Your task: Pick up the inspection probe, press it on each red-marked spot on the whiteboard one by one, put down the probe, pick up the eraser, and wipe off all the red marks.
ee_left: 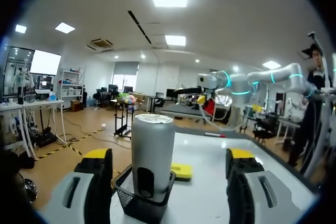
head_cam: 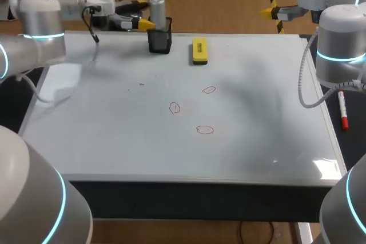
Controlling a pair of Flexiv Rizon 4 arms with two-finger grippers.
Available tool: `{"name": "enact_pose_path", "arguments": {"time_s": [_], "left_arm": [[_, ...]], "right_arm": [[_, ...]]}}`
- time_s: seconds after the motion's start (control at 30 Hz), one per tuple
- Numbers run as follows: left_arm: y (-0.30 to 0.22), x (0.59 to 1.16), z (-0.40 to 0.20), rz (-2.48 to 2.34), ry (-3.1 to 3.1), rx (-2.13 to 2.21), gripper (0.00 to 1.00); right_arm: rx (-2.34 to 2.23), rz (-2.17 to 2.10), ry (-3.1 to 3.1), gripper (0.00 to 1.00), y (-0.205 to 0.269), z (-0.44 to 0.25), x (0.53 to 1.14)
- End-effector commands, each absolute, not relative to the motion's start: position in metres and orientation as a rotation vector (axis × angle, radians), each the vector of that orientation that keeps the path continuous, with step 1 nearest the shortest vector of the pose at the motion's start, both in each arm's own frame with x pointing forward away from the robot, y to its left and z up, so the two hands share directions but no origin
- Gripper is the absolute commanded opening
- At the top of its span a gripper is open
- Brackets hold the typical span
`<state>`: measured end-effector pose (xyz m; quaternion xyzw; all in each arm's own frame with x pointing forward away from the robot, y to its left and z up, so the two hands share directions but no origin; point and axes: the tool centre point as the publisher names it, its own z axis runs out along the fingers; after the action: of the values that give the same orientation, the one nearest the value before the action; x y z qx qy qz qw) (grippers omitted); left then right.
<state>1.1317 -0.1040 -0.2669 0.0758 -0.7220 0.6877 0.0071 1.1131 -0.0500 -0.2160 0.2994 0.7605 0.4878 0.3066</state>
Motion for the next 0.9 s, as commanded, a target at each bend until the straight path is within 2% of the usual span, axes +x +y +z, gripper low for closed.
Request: {"name": "enact_pose_path", "arguments": {"time_s": [0.03, 0.9], "left_arm": [[-0.108, 1.148, -0.275, 2.140, -2.212, 0.157, 1.00], [-0.139, 1.170, -0.294, 2.207, -2.104, 0.070, 1.00]], "right_arm": [[0.792, 1.291, 2.012, 1.00, -0.050, -0.216, 1.113], [0.792, 1.291, 2.012, 1.00, -0.050, -0.216, 1.113]]}}
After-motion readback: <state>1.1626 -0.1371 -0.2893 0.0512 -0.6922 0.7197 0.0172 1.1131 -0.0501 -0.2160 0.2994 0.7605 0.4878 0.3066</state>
